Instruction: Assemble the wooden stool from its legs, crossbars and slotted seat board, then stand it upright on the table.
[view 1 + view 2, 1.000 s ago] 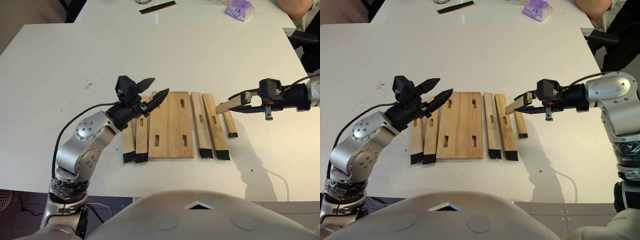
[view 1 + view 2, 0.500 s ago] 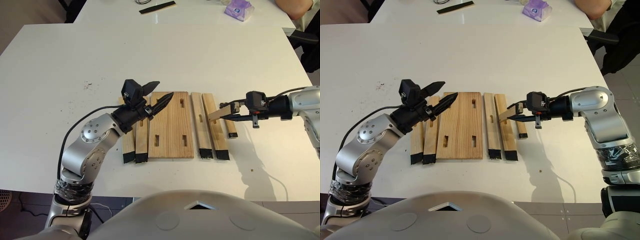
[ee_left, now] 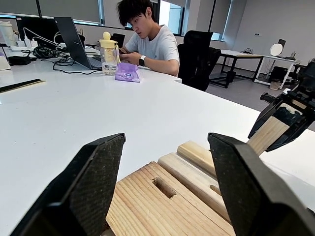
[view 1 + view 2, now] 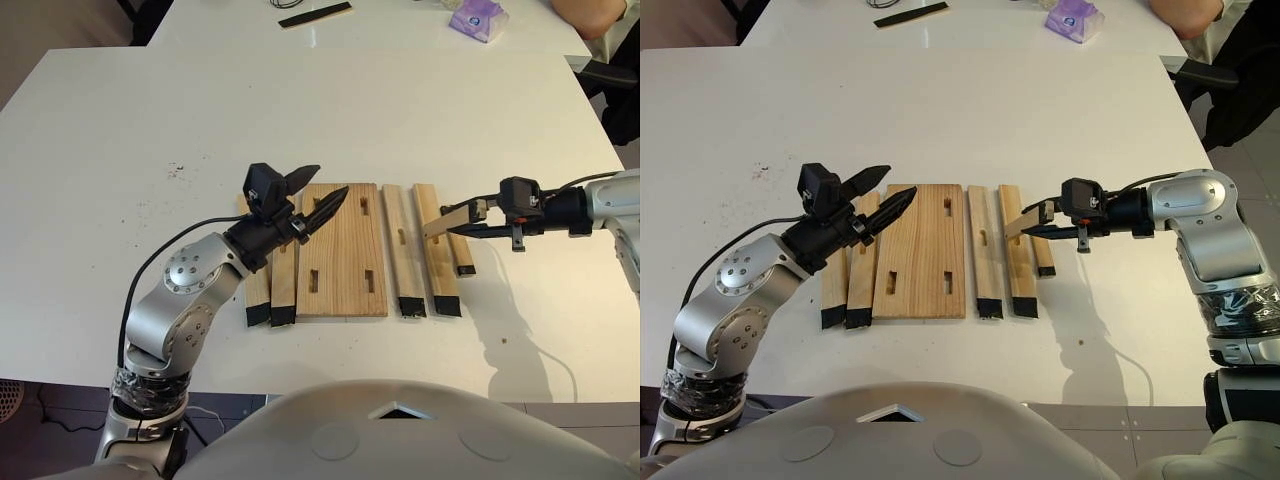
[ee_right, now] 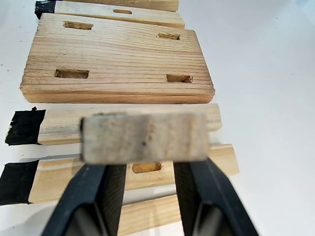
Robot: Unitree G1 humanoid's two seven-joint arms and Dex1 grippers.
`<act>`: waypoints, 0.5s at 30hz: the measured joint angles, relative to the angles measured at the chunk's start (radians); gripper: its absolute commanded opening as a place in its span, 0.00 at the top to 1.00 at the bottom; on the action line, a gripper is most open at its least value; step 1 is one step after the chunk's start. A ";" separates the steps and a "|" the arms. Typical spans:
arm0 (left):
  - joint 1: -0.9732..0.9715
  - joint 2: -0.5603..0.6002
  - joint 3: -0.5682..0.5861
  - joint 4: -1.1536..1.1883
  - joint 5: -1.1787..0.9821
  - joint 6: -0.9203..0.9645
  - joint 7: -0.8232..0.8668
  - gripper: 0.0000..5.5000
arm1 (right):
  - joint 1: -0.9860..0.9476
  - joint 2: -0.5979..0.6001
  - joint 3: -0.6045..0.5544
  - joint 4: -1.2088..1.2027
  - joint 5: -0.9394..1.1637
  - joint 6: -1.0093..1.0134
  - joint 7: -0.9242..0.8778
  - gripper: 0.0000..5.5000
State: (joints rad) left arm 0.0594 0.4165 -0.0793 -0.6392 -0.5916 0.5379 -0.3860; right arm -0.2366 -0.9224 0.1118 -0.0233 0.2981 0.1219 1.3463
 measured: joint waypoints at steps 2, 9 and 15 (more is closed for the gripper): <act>-0.001 -0.006 0.001 -0.007 0.000 0.009 0.006 0.43 | 0.000 -0.005 -0.004 0.000 0.001 0.007 0.005 0.77; -0.003 -0.014 0.005 -0.014 -0.001 0.019 0.008 0.43 | -0.016 -0.015 -0.039 0.008 0.016 0.034 0.014 0.77; -0.012 -0.026 0.005 -0.014 -0.001 0.033 0.008 0.43 | -0.022 -0.019 -0.025 0.032 -0.038 -0.020 0.022 0.77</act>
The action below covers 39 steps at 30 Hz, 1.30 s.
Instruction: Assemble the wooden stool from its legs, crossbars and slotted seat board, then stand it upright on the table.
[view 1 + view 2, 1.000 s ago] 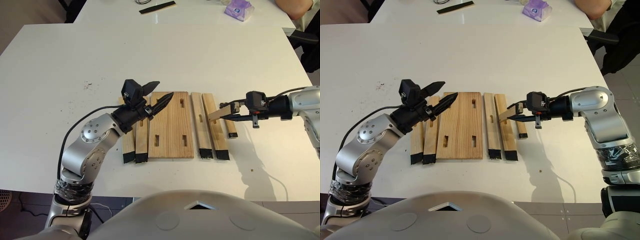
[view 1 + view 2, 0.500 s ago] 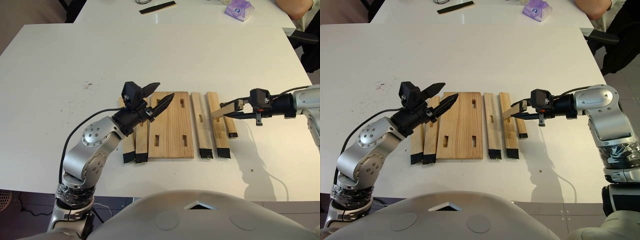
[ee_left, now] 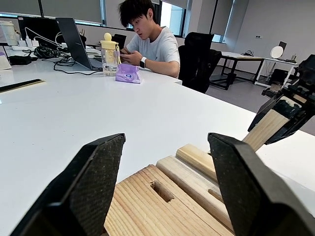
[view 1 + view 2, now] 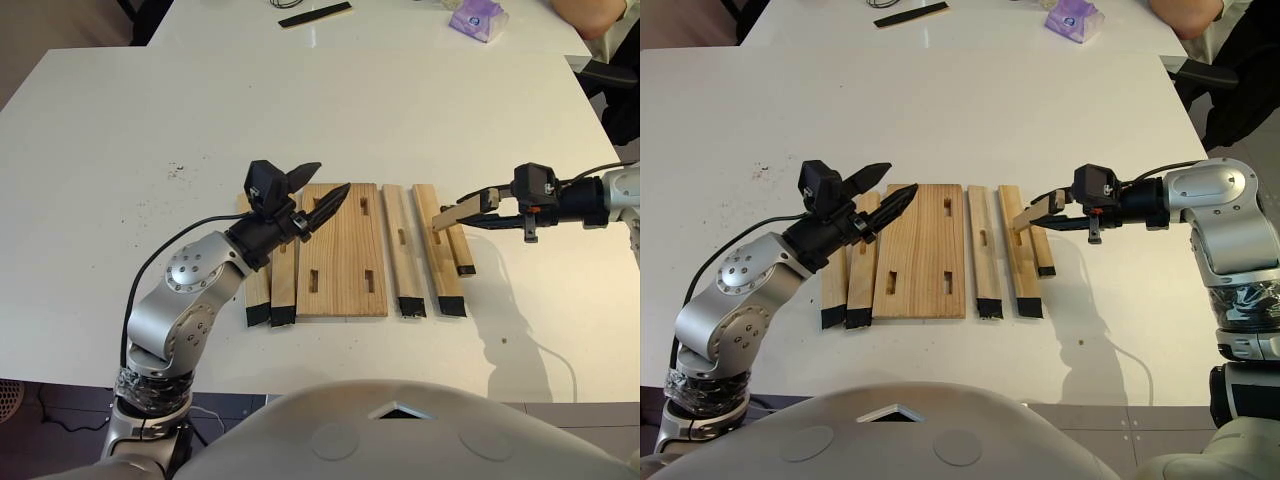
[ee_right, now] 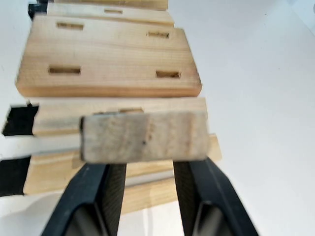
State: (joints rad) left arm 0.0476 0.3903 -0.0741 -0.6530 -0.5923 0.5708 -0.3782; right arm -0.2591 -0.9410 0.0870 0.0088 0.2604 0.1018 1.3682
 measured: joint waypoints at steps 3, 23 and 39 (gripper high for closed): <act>-0.008 -0.007 0.000 0.000 0.000 0.003 0.000 0.43 | 0.010 -0.001 0.005 0.008 -0.020 -0.044 0.001 0.77; 0.002 -0.030 -0.008 -0.012 0.010 0.004 0.011 0.43 | -0.018 -0.053 0.105 -0.077 -0.024 0.057 0.125 0.77; -0.026 -0.029 -0.012 0.030 0.010 0.009 -0.017 0.43 | -0.058 0.071 0.157 0.096 0.018 0.020 0.081 0.77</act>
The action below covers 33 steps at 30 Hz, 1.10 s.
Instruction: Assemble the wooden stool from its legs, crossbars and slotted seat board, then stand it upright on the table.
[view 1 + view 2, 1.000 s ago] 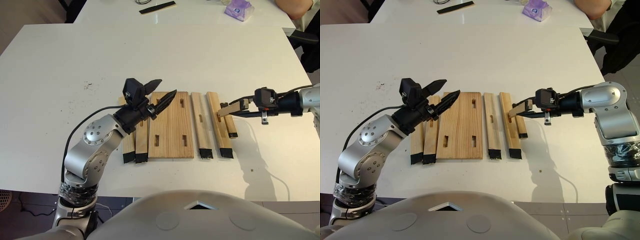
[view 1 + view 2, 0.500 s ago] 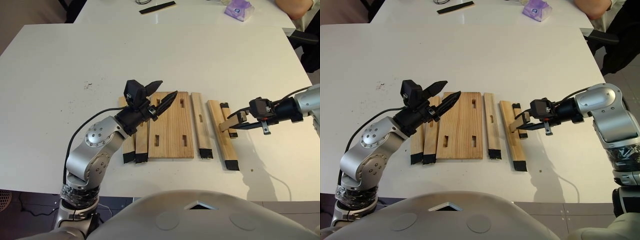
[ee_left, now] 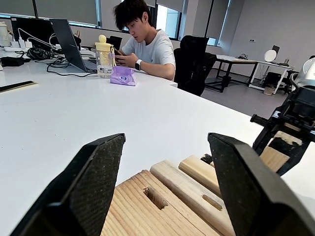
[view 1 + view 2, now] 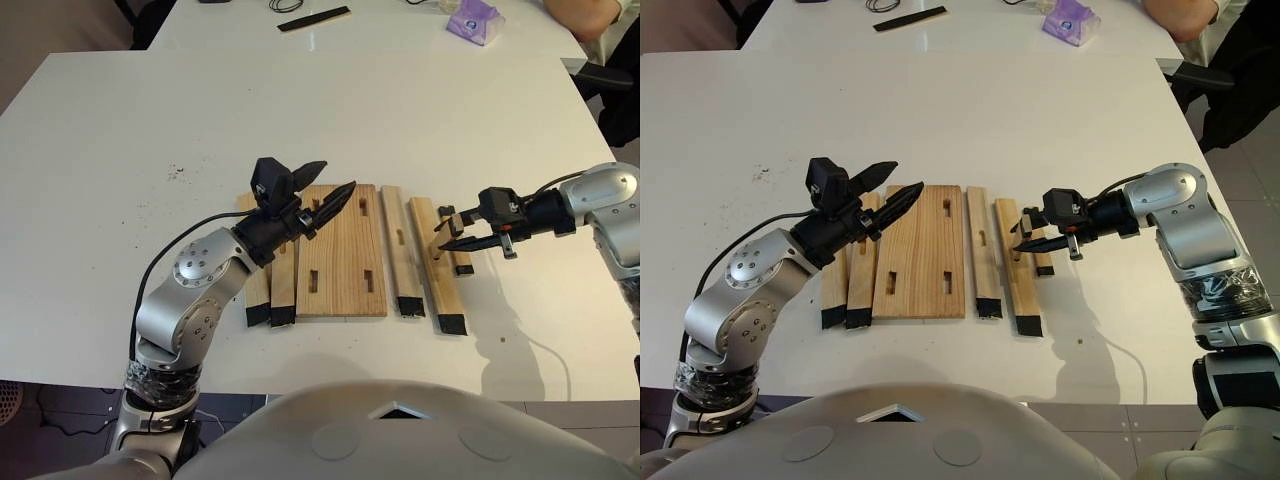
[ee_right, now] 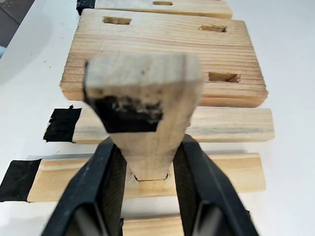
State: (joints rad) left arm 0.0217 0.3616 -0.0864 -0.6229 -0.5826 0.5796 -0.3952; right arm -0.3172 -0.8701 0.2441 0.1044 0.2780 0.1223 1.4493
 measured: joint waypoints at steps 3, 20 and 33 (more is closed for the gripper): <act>0.000 0.001 0.000 0.000 0.000 0.008 -0.001 0.43 | 0.006 0.008 -0.001 0.034 0.012 -0.014 -0.017 0.77; -0.037 -0.009 0.009 0.027 -0.006 0.025 -0.027 0.43 | 0.152 0.074 0.000 0.026 0.043 0.103 -0.175 0.53; -0.028 -0.015 0.014 0.029 0.000 0.014 -0.025 0.43 | 0.142 0.036 -0.390 -0.320 0.438 0.437 -0.268 0.53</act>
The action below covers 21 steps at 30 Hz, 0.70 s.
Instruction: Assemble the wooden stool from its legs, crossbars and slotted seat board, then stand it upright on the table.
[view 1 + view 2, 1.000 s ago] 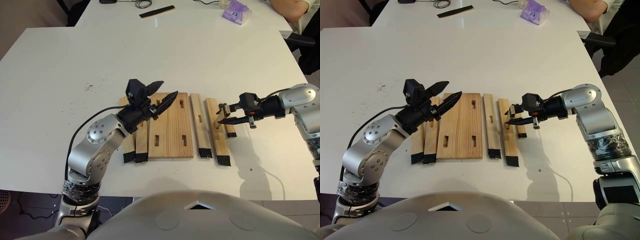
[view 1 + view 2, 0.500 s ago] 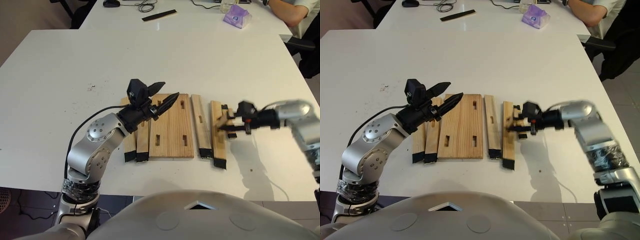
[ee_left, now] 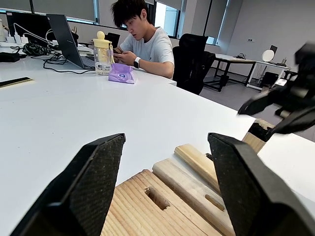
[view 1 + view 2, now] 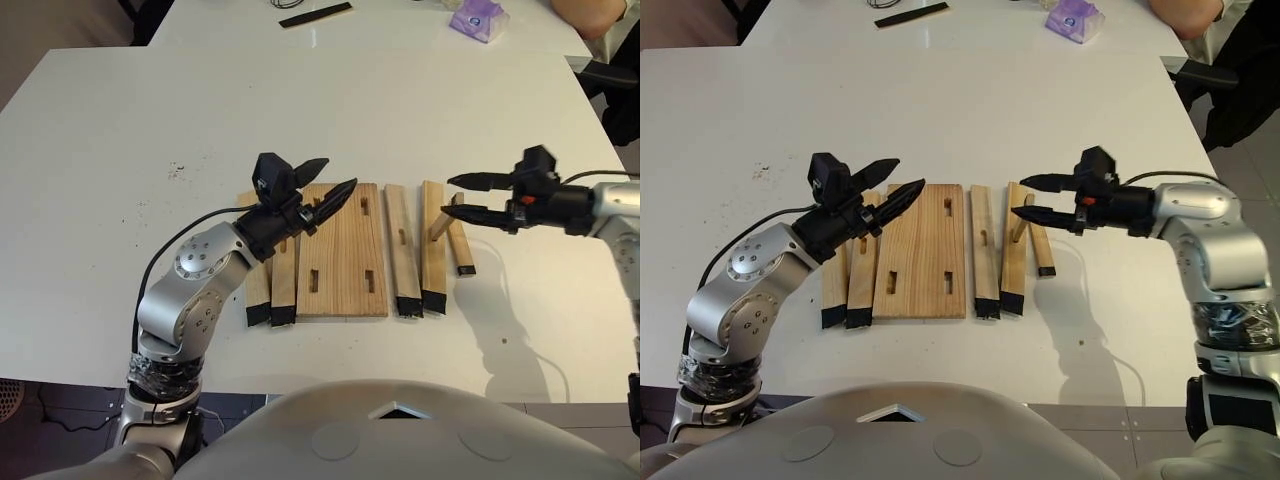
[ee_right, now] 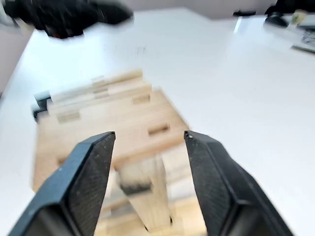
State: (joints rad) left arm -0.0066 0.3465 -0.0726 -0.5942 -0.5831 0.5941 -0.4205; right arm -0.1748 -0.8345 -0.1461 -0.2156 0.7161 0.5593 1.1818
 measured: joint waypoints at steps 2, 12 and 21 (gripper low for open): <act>0.000 -0.004 0.016 0.000 -0.007 0.002 0.007 0.43 | -0.039 -0.003 -0.099 -0.054 0.173 0.116 -0.041 0.53; -0.026 -0.006 0.022 0.038 0.001 0.005 0.014 0.43 | -0.121 0.166 0.019 -0.095 0.118 0.107 -0.261 0.43; -0.030 -0.005 -0.011 0.040 0.001 0.017 0.011 0.43 | -0.211 0.235 0.042 -0.105 0.062 0.067 -0.335 0.43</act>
State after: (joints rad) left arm -0.0365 0.3419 -0.0841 -0.5538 -0.5820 0.6109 -0.4098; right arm -0.3861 -0.5996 -0.1042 -0.3202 0.7782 0.6260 0.8466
